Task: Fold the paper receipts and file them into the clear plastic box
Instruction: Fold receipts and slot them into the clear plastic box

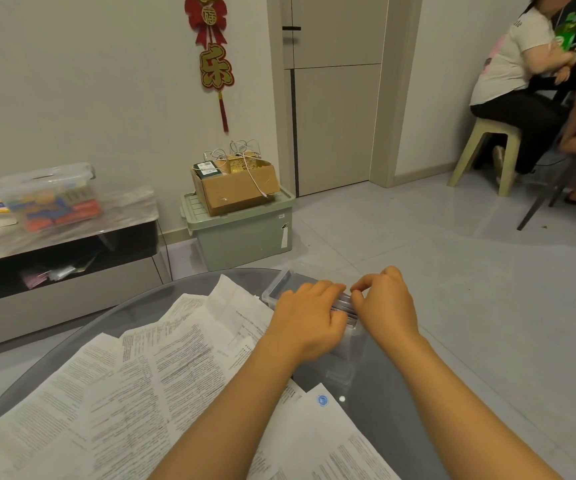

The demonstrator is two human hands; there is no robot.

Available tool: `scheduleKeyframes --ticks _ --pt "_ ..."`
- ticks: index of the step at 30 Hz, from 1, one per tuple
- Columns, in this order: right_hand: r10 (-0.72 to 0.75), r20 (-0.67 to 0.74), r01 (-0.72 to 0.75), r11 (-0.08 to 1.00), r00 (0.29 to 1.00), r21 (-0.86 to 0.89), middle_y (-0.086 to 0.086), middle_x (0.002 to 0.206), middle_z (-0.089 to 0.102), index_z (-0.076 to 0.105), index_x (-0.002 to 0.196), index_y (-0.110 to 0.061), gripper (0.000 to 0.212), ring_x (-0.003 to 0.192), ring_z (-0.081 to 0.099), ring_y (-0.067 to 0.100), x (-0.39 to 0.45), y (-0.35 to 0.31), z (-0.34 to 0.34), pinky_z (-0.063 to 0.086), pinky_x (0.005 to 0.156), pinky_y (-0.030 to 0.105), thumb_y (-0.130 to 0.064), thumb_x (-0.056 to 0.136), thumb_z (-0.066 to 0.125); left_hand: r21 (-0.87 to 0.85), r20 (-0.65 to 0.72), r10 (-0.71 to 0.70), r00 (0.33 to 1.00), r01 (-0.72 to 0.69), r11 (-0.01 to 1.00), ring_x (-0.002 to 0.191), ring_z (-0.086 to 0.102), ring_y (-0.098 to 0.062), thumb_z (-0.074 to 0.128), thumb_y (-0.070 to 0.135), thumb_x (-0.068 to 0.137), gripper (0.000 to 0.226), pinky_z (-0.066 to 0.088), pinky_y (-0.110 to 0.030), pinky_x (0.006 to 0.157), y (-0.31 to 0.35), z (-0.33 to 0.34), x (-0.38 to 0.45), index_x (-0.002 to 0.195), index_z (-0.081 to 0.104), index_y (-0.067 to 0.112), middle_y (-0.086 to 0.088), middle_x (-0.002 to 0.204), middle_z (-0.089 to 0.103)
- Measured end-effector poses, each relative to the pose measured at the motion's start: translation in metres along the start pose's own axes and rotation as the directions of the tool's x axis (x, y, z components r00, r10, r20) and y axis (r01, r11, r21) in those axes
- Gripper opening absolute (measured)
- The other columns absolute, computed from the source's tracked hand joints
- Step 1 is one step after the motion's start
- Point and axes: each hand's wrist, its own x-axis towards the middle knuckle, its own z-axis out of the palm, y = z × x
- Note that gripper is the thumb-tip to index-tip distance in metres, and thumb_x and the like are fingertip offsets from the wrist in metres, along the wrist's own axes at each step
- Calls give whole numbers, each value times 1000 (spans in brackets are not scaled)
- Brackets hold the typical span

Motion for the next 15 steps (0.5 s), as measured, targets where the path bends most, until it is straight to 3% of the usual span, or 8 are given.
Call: scheduleKeyframes --ticks 6,10,15 --pt "30 -21 -25 981 999 192 9 112 46 66 102 -8 20 66 46 11 -1 6 4 36 66 24 -11 93 48 128 108 -58 993 44 991 128 34 -18 12 40 82 66 36 -38 97 4 -2 9 141 39 32 4 146 37" --pt "26 -23 -20 973 999 228 9 114 48 66 106 -8 23 76 47 14 -3 7 5 36 70 22 -12 95 45 151 137 -110 984 89 984 131 31 -21 19 38 94 52 34 -42 101 5 -1 13 144 34 35 -1 146 36" --pt "-6 7 5 976 1000 217 10 116 47 64 113 -13 26 77 49 15 -9 8 1 37 72 23 -19 97 45 13 -31 -94 995 94 995 132 30 -15 17 40 78 67 17 -39 110 3 -5 0 141 40 30 2 142 40"
